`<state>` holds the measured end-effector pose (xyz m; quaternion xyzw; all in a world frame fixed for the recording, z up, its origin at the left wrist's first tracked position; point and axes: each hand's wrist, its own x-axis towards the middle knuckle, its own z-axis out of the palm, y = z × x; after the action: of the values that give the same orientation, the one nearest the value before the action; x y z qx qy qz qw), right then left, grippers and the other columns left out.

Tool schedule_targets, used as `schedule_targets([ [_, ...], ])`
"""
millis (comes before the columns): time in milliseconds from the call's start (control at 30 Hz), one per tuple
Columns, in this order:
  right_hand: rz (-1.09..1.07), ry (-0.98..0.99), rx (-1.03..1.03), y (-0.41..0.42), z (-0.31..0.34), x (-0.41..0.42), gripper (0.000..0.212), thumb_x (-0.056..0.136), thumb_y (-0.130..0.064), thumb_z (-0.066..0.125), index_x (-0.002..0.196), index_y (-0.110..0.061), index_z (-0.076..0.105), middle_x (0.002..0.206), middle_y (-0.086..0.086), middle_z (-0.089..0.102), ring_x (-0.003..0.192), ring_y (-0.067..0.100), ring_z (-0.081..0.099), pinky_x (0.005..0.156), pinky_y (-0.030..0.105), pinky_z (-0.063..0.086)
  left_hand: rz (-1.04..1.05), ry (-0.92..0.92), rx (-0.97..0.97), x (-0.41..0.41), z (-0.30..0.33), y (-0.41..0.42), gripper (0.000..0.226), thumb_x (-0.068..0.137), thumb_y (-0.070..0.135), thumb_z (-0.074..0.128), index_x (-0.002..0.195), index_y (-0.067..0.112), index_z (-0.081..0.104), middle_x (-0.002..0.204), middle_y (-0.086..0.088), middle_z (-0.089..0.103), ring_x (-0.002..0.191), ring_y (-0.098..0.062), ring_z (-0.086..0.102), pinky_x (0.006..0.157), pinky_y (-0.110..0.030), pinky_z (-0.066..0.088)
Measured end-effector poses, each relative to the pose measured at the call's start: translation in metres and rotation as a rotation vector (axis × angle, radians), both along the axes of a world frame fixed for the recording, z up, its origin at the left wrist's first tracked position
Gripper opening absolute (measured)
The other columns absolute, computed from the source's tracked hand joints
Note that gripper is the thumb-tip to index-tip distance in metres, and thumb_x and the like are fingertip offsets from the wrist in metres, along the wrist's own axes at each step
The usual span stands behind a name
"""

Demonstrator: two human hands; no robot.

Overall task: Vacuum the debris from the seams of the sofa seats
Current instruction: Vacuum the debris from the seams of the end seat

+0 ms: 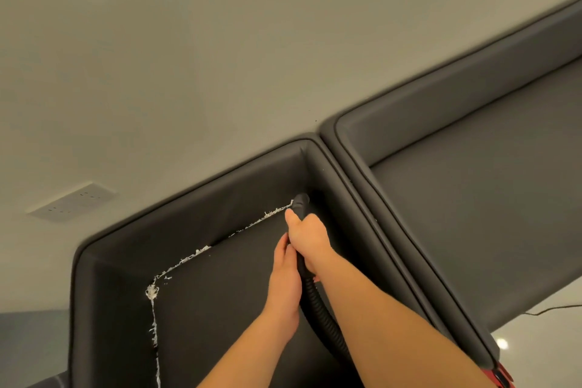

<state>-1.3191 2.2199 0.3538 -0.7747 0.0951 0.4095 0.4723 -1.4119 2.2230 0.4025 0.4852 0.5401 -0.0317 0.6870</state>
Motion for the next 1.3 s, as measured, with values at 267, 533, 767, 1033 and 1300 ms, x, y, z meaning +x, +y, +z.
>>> schedule_targets([
  [267, 0.103, -0.066, -0.096, -0.051, -0.006, -0.042, 0.044, 0.098, -0.054, 0.048, 0.105, -0.012, 0.056, 0.096, 0.004, 0.065, 0.089, 0.020, 0.065, 0.087, 0.042, 0.055, -0.089, 0.022, -0.201, -0.039, 0.001, -0.027, 0.033, 0.105, 0.042, 0.048, 0.138, 0.046, 0.049, 0.112, 0.006, 0.077, 0.101, -0.018, 0.074, 0.088, -0.041, 0.061],
  [533, 0.625, -0.260, -0.472, -0.071, 0.020, -0.065, 0.041, 0.104, -0.055, 0.037, 0.103, -0.015, 0.037, 0.099, 0.003, 0.058, 0.091, 0.025, 0.058, 0.075, 0.036, 0.045, -0.022, 0.062, -0.457, -0.061, 0.002, -0.045, 0.056, 0.110, 0.014, 0.031, 0.147, 0.056, 0.034, 0.127, -0.011, 0.068, 0.113, -0.041, 0.066, 0.097, -0.065, 0.051],
  [767, 0.919, -0.350, -0.633, -0.069, 0.006, -0.061, 0.041, 0.103, -0.050, 0.042, 0.121, -0.014, 0.047, 0.112, 0.007, 0.067, 0.100, 0.027, 0.066, 0.073, 0.037, 0.044, -0.101, 0.151, -0.321, -0.058, -0.016, -0.001, 0.048, 0.104, 0.006, 0.043, 0.150, 0.021, 0.045, 0.112, -0.011, 0.073, 0.105, -0.033, 0.070, 0.101, -0.060, 0.049],
  [1033, 0.872, -0.286, -0.540, -0.118, -0.023, -0.025, 0.039, 0.102, -0.057, 0.039, 0.109, -0.019, 0.043, 0.096, 0.002, 0.068, 0.073, 0.021, 0.067, 0.073, 0.038, 0.057, -0.144, 0.190, -0.259, -0.014, -0.037, -0.018, 0.036, 0.105, 0.029, 0.049, 0.139, 0.019, 0.050, 0.128, -0.004, 0.060, 0.112, -0.021, 0.061, 0.100, -0.046, 0.051],
  [1300, 0.688, -0.179, -0.441, -0.089, -0.039, -0.056, 0.029, 0.098, -0.031, 0.058, 0.117, -0.015, 0.043, 0.099, 0.000, 0.065, 0.085, 0.019, 0.068, 0.077, 0.035, 0.059, -0.138, 0.239, -0.166, -0.005, -0.053, -0.035, 0.042, 0.105, 0.034, 0.044, 0.146, 0.032, 0.036, 0.131, -0.005, 0.059, 0.113, -0.025, 0.059, 0.091, -0.047, 0.056],
])
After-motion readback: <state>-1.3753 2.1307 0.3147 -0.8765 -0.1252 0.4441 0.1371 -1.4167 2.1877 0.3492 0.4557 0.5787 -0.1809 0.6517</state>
